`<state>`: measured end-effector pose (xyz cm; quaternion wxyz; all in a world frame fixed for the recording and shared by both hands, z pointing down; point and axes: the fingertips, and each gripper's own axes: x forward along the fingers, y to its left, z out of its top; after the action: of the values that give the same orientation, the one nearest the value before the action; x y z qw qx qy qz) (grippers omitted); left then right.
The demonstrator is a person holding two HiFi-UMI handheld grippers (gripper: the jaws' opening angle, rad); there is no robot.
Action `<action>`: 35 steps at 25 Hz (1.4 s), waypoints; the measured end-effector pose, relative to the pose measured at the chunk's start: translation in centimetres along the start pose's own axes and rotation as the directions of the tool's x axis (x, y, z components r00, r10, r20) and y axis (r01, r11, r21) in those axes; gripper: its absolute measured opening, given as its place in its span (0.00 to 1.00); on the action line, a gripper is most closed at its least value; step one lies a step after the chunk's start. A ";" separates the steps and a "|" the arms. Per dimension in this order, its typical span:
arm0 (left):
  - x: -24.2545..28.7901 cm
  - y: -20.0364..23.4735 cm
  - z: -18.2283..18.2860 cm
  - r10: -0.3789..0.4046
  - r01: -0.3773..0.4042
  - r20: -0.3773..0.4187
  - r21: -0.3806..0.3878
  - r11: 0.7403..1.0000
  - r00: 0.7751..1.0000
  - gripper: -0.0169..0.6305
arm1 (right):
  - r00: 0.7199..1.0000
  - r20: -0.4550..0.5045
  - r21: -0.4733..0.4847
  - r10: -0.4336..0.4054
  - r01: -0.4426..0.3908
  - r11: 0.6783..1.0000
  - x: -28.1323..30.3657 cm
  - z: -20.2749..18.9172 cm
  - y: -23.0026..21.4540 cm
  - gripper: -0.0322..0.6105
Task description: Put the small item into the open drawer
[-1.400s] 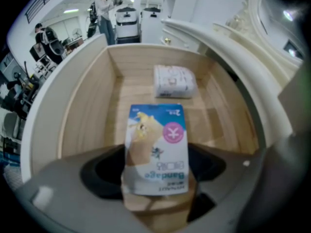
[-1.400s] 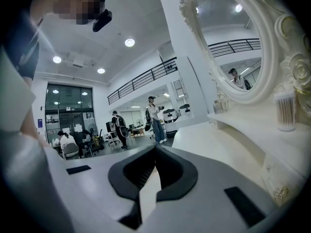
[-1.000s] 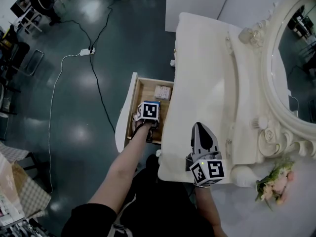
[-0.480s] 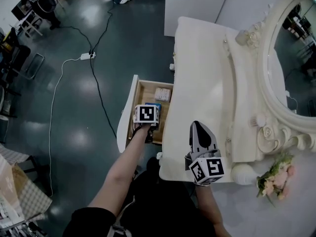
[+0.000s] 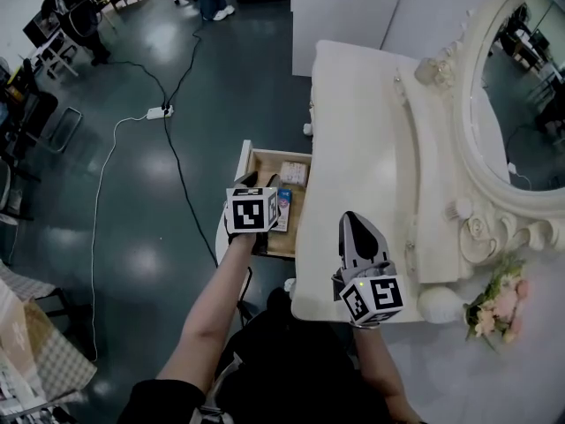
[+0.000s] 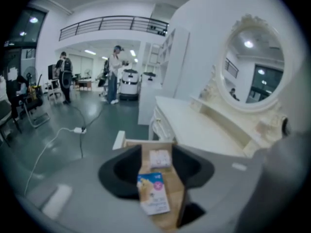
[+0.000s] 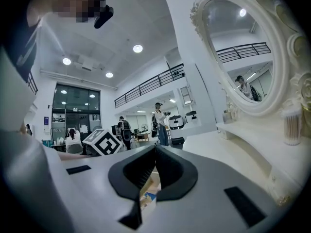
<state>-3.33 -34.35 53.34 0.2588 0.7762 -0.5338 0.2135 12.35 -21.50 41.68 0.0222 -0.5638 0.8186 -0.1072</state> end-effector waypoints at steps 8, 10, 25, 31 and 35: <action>-6.0 -0.6 5.4 -0.044 0.026 0.229 0.083 0.996 0.972 0.22 | 0.999 0.031 -0.024 0.010 -0.009 1.000 -0.3 1.5 1.6 0.06; -7.5 -0.7 6.3 -0.059 0.027 0.279 0.118 0.993 0.958 0.19 | 0.999 0.039 -0.030 0.012 -0.011 0.999 -0.4 1.7 2.0 0.06; -16.0 -1.1 7.4 -0.166 0.076 0.480 0.202 0.977 0.861 0.04 | 0.996 0.088 -0.066 0.020 -0.014 0.998 -1.5 3.2 4.9 0.06; -18.1 -0.8 6.6 -0.197 0.101 0.492 0.215 0.971 0.848 0.04 | 0.994 0.103 -0.075 0.023 -0.015 0.997 -1.9 3.4 5.7 0.06; -19.1 -0.6 5.8 -0.210 0.115 0.496 0.214 0.970 0.842 0.04 | 0.994 0.105 -0.085 0.015 -0.006 0.996 -2.0 3.3 6.1 0.05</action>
<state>-8.89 -24.08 37.10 0.0542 0.8672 -0.4946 0.0214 7.99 -18.02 37.09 0.0421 -0.5649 0.8230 -0.0424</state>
